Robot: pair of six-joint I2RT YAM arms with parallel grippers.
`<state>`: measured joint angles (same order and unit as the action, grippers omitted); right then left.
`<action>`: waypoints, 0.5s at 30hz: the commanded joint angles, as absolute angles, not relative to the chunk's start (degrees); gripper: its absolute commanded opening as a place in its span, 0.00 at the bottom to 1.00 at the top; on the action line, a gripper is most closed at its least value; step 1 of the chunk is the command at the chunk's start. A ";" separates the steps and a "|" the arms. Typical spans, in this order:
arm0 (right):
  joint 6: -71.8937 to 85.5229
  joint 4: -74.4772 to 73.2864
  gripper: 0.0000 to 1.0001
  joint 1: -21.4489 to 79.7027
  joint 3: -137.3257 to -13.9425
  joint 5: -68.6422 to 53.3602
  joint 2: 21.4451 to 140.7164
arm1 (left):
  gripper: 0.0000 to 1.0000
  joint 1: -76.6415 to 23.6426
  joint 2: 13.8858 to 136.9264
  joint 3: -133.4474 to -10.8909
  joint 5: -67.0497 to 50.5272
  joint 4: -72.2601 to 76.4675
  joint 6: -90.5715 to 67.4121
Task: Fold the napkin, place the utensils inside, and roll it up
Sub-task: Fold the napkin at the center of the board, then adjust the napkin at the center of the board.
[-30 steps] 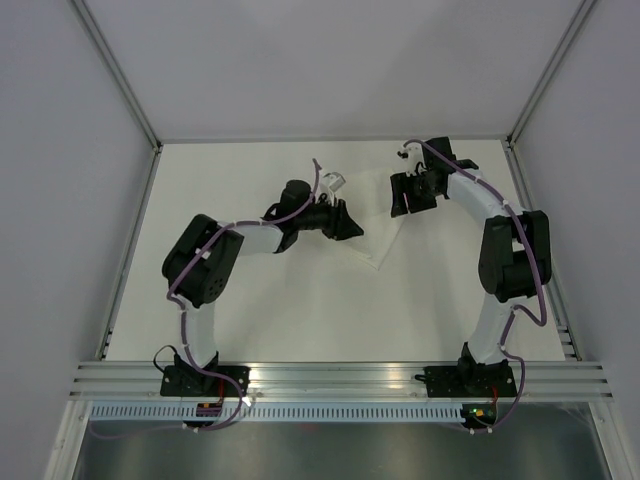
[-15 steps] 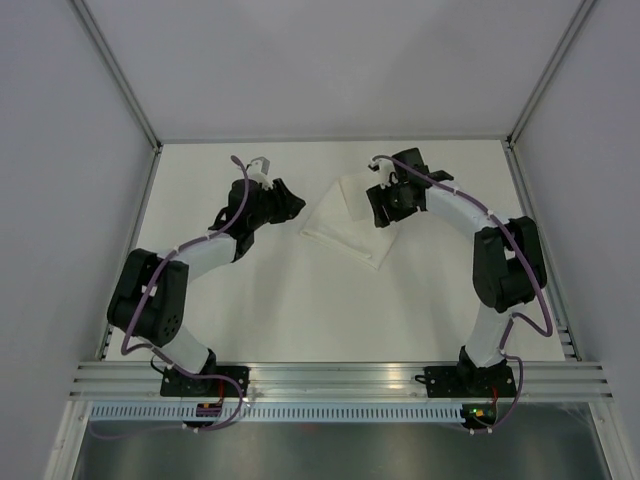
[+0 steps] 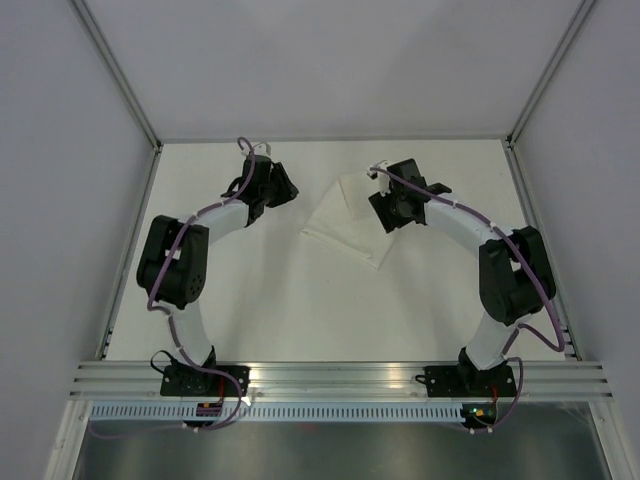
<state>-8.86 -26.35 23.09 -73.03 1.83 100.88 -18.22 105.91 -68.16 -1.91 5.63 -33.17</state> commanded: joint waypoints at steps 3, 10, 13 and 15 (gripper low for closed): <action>-10.37 -24.87 0.55 17.41 -70.75 6.24 100.19 | 0.44 -18.37 114.08 -75.23 -3.96 1.23 -35.68; -11.25 -23.56 0.42 14.42 -70.23 6.33 102.91 | 0.41 -20.12 118.39 -76.82 -4.13 0.53 -37.79; -11.69 -22.50 0.38 13.62 -69.87 6.85 104.23 | 0.39 -21.18 118.83 -76.03 -3.69 0.70 -39.02; -12.13 -21.89 0.36 13.27 -69.96 7.38 105.63 | 0.38 -21.79 119.00 -75.41 -3.08 0.62 -39.99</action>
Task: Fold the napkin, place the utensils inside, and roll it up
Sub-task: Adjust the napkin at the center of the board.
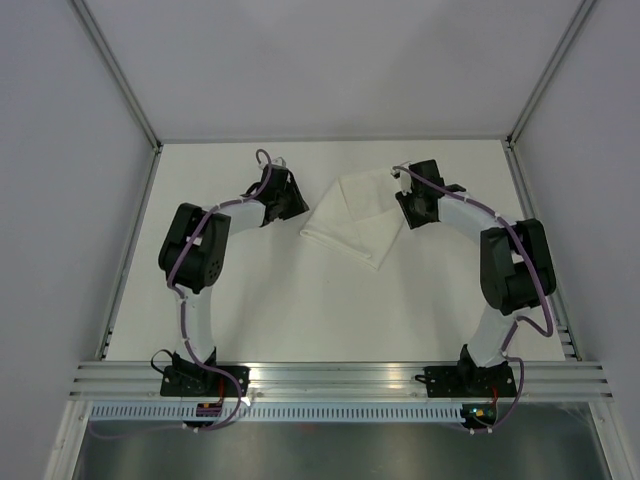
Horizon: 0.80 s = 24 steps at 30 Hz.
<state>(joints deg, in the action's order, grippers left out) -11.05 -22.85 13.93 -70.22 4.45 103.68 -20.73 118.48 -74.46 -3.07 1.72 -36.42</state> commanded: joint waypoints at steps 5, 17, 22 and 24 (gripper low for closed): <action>-12.92 -21.45 0.33 12.92 -71.19 5.63 110.38 | 0.36 -22.32 118.04 -71.29 -1.93 2.02 -42.71; -13.01 -21.80 0.32 15.20 -76.64 2.29 117.33 | 0.33 -24.17 110.75 -53.80 -0.26 12.30 -48.25; -12.92 -21.36 0.32 18.36 -76.38 2.46 116.46 | 0.33 -26.28 107.14 -48.09 -0.26 15.11 -49.74; -12.92 -21.53 0.32 18.98 -76.81 2.37 116.54 | 0.32 -27.16 106.09 -46.59 1.49 15.47 -50.27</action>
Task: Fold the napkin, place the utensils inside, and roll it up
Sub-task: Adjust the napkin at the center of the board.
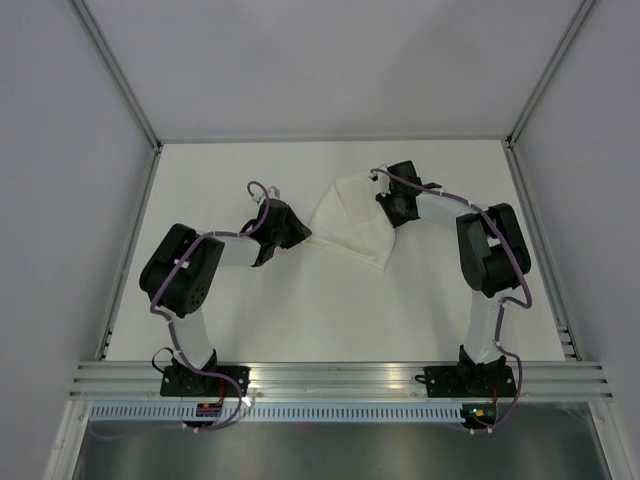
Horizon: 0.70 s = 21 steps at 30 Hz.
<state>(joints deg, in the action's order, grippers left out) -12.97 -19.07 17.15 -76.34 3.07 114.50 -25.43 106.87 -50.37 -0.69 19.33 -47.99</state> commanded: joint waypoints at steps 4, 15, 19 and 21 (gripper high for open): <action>-12.92 -21.62 0.32 19.16 -77.26 2.20 116.63 | 0.31 -28.91 103.90 -44.48 2.81 15.91 -51.76; -14.50 -17.31 0.47 15.74 -73.56 5.10 108.37 | 0.34 -30.41 89.13 -34.89 9.14 14.08 -52.30; -16.16 -17.49 0.53 14.41 -73.57 3.69 103.99 | 0.42 -30.41 85.09 -36.03 10.28 11.44 -48.18; -16.96 -18.10 0.54 14.50 -73.74 2.64 102.22 | 0.44 -30.06 82.89 -38.31 11.77 9.24 -46.42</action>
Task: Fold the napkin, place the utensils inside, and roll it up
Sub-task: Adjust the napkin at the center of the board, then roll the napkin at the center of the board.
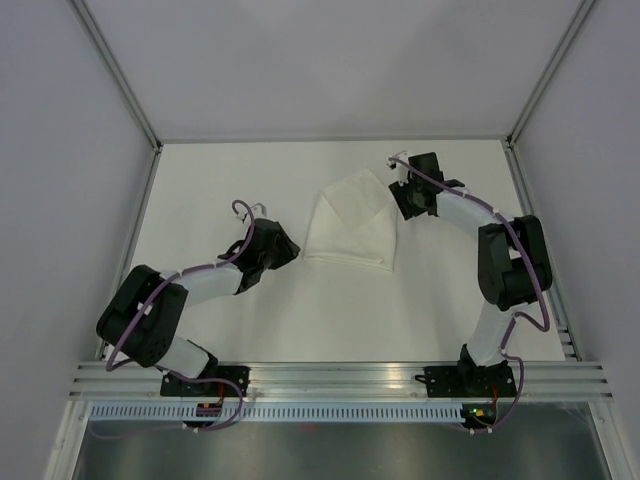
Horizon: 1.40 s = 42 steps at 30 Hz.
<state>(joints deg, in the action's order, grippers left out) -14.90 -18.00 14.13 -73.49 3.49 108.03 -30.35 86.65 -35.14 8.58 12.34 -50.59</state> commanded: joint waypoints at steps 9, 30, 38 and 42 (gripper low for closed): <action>-28.12 -23.48 0.56 18.78 -69.89 -10.90 90.19 | 0.53 -26.81 70.50 -48.85 9.93 1.77 -34.48; -35.42 -10.90 0.65 40.25 -55.55 -5.10 93.42 | 0.57 -26.81 59.24 -53.53 10.20 -8.44 -28.92; -35.95 -8.17 0.66 41.04 -55.55 -1.76 97.38 | 0.57 -26.81 59.41 -53.26 10.02 -8.35 -27.77; -35.51 -9.40 0.66 41.66 -56.43 -1.14 98.26 | 0.57 -26.81 59.76 -53.35 9.67 -8.61 -27.33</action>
